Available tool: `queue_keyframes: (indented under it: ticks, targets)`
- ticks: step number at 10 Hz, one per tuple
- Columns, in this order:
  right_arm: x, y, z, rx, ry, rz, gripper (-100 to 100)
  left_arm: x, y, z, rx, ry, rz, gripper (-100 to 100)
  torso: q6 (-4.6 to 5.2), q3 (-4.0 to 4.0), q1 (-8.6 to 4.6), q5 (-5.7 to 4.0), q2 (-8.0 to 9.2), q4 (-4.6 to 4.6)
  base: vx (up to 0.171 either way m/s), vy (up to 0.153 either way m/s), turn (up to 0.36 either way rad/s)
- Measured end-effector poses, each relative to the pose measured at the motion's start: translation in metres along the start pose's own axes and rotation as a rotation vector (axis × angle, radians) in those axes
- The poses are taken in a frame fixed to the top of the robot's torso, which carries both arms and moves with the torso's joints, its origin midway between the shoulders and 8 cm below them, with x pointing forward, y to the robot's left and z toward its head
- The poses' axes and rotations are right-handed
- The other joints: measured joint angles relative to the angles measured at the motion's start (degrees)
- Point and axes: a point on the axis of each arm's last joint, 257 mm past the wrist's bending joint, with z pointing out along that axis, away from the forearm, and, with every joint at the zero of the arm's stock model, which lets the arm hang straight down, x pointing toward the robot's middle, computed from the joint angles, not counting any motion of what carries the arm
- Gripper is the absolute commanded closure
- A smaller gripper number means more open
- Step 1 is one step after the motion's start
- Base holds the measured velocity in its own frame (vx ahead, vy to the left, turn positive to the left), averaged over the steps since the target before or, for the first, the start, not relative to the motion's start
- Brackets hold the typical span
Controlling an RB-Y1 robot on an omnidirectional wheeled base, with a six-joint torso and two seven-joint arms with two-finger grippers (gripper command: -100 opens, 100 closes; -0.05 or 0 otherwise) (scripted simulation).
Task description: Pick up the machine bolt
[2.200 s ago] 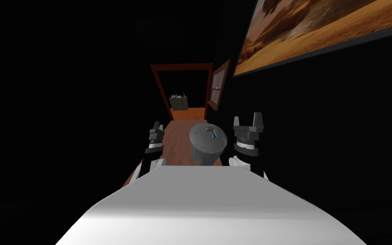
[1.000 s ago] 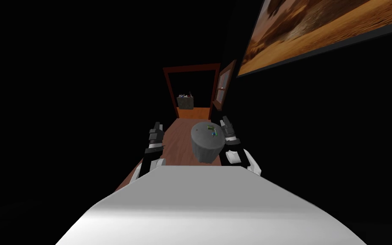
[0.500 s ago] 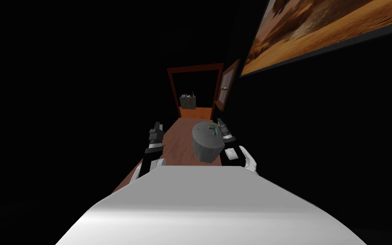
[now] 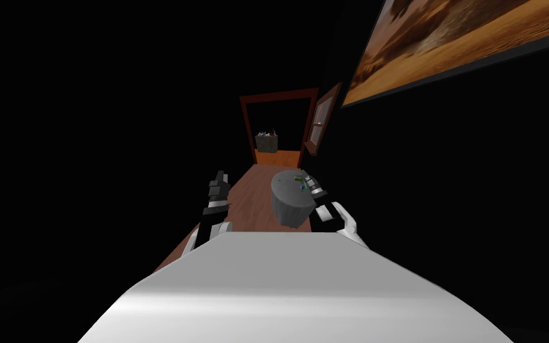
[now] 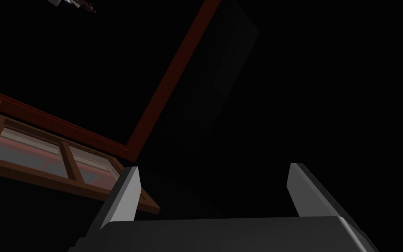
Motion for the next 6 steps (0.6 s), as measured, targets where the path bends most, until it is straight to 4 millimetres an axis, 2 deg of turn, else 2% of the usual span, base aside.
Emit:
queue_keyframes:
  ticks: [6]
  targets:
    - [0.018, -0.068, -0.001, 0.142, 0.106, -0.171, -100, 0.0, 0.0, 0.0, 0.0, 0.0, 0.0, 0, 0.02, -0.03, 0.03, 0.01, -0.05, -0.01, -0.009, 0.0, 0.072]
